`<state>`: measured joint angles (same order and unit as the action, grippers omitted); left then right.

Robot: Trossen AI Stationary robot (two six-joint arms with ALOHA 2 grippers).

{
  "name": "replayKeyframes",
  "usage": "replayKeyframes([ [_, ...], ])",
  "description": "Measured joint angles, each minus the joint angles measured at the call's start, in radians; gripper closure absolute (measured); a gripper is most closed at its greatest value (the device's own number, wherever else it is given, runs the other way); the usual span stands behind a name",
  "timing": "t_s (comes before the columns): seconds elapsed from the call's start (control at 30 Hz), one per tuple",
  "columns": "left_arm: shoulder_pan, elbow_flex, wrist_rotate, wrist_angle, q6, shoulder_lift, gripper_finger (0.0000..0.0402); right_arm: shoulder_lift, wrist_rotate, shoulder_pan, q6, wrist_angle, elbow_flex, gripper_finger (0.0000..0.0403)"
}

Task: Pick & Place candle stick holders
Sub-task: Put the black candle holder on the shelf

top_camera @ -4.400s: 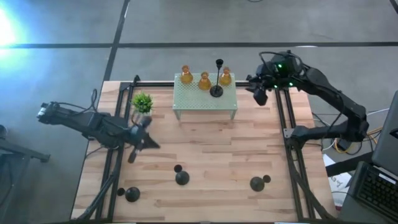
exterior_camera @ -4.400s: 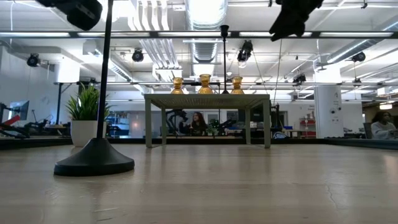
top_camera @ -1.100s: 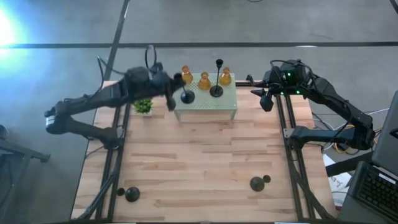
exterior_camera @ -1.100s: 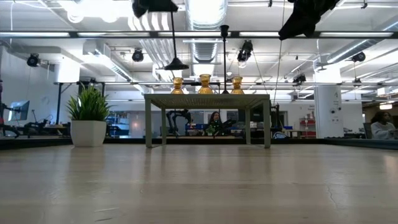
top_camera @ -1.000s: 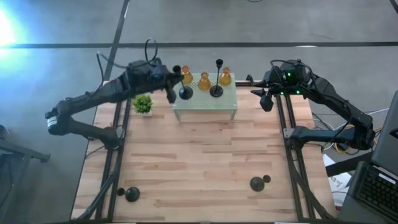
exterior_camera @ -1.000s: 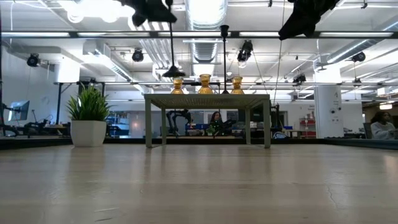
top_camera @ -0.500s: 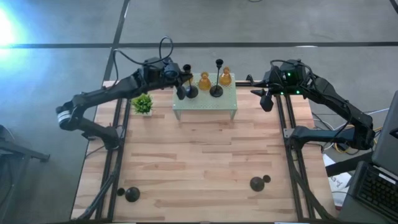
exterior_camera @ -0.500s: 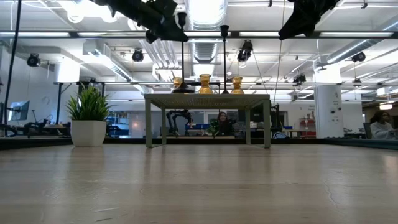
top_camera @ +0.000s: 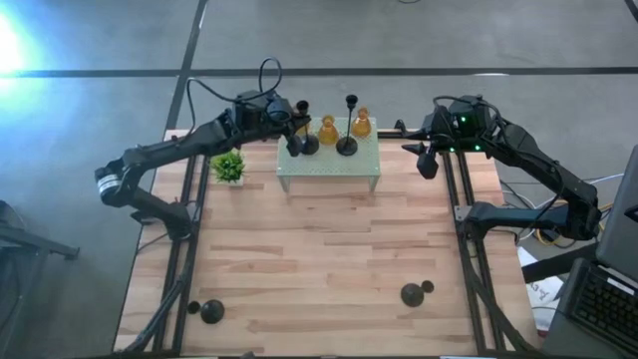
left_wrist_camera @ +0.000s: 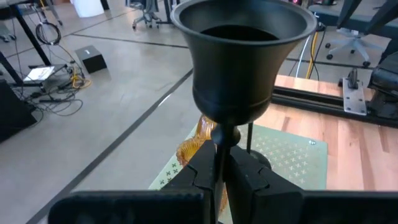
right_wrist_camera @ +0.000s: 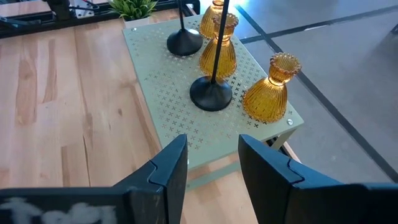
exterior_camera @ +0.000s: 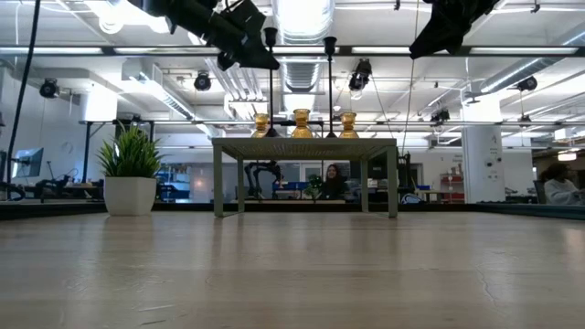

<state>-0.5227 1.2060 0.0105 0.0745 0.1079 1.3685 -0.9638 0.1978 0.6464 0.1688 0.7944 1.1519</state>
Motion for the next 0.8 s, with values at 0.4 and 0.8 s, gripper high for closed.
replayKeyframes([
  [0.4,-0.015,0.0,0.01,-0.003,0.001,0.012,0.0384,0.0,0.0,0.0,0.0,-0.007,0.0,0.028],
  [0.8,-0.021,0.001,0.022,-0.016,0.014,0.026,0.0379,0.0,0.0,0.0,0.0,-0.019,0.0,0.0266],
])
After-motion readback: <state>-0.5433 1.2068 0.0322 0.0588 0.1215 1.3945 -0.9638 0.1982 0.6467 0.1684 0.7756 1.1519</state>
